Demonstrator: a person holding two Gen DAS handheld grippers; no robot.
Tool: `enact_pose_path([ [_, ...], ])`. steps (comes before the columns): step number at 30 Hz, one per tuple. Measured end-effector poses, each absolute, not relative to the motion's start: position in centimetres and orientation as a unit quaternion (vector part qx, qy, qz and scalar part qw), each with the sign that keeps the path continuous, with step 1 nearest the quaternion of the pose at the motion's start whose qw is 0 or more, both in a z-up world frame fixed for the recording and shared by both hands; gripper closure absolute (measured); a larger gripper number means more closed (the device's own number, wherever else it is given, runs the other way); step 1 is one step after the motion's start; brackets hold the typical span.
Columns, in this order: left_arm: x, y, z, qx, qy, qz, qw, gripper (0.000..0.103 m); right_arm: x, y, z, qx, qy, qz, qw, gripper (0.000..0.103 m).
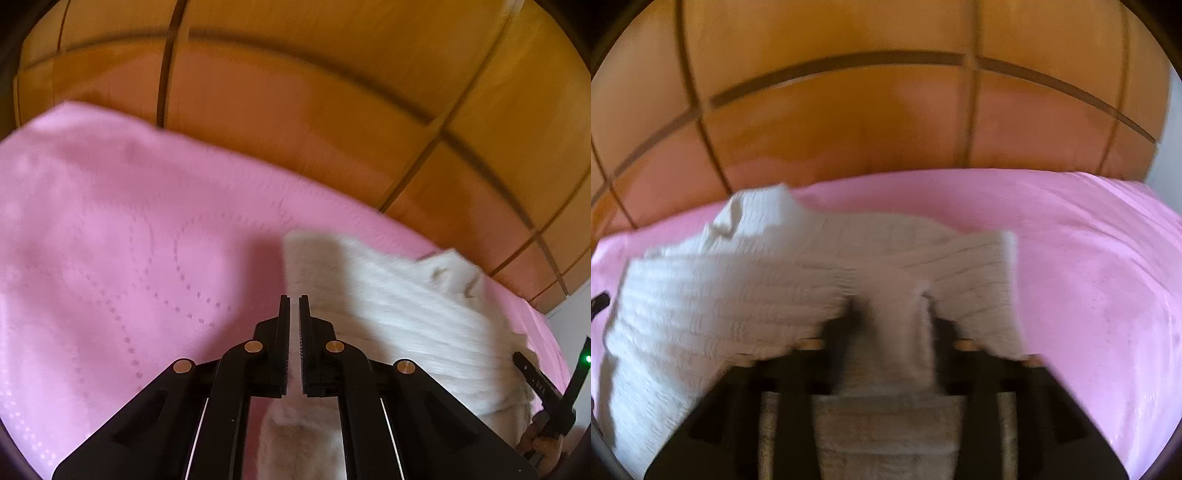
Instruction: Fold small clothes
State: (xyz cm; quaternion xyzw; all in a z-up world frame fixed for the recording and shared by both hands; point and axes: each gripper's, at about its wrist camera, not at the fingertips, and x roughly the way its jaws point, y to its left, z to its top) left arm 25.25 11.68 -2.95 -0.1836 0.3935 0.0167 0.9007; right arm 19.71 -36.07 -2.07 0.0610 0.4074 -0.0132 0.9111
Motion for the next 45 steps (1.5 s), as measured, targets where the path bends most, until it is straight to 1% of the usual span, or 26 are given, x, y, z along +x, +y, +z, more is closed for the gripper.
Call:
enact_pose_path([
  [1,24.4,10.9,-2.0,-0.168,0.377,0.005,0.911,0.099,19.2,-36.6,-1.4,0.07,0.399,-0.022,0.914,0.05],
  [2,24.2,10.4,-1.3,-0.154,0.368,-0.006,0.917,0.091,18.8,-36.9,-0.7,0.074,0.39,-0.027,0.917,0.05],
  [3,23.7,9.5,-0.9,-0.139,0.362,-0.019,0.922,0.086,18.3,-36.9,0.0,0.08,0.38,-0.028,0.921,0.05],
  [4,23.5,8.1,-0.7,-0.122,0.361,-0.04,0.924,0.077,17.4,-37.0,1.1,0.095,0.364,-0.018,0.926,0.047],
  [5,23.5,6.9,-0.9,-0.106,0.369,-0.057,0.921,0.071,16.7,-36.8,1.7,0.107,0.355,-0.001,0.928,0.041],
  [7,23.9,5.4,-2.1,-0.086,0.39,-0.062,0.915,0.071,16.1,-35.3,2.1,0.109,0.36,0.039,0.926,0.039],
  [10,25.0,4.5,-6.0,-0.072,0.45,-0.039,0.889,0.07,16.0,-32.5,0.1,0.058,0.392,0.066,0.916,0.038],
  [12,24.6,4.7,-6.4,-0.085,0.435,-0.04,0.896,0.07,17.1,-31.7,-3.2,0.037,0.446,0.052,0.893,0.037],
  [13,24.4,4.8,-6.1,-0.087,0.437,-0.036,0.895,0.07,16.9,-31.7,-3.5,0.037,0.434,0.053,0.899,0.036],
  [16,23.1,5.2,-4.8,-0.096,0.432,-0.027,0.896,0.069,17.0,-31.8,-3.3,0.038,0.43,0.053,0.9,0.033],
  [17,22.6,5.3,-4.4,-0.098,0.426,-0.025,0.899,0.061,16.8,-31.9,-3.4,0.039,0.428,0.055,0.901,0.033],
  [19,21.1,5.4,-3.6,-0.104,0.413,-0.017,0.905,0.05,16.5,-32.1,-3.4,0.046,0.426,0.057,0.902,0.031],
  [21,19.3,5.5,-2.8,-0.112,0.406,-0.009,0.907,0.05,16.2,-32.0,-3.0,0.045,0.424,0.057,0.903,0.024],
  [22,18.7,5.6,-2.6,-0.113,0.405,-0.007,0.907,0.05,15.8,-32.0,-2.5,0.047,0.421,0.059,0.904,0.017],
  [23,17.9,5.7,-2.3,-0.114,0.404,-0.005,0.908,0.05,15.2,-32.4,-2.0,0.05,0.417,0.058,0.906,0.013],
  [28,15.7,5.6,-2.0,-0.116,0.403,0.0,0.908,0.05,12.9,-33.2,-0.8,0.086,0.424,0.046,0.9,0.01],
  [35,12.6,6.4,-2.8,-0.121,0.416,0.002,0.901,0.05,8.4,-35.6,-1.3,0.088,0.452,0.027,0.887,0.009],
  [45,9.0,7.1,-4.5,-0.119,0.434,-0.001,0.893,0.05,2.0,-39.0,-1.5,0.103,0.469,0.027,0.877,0.008],
])
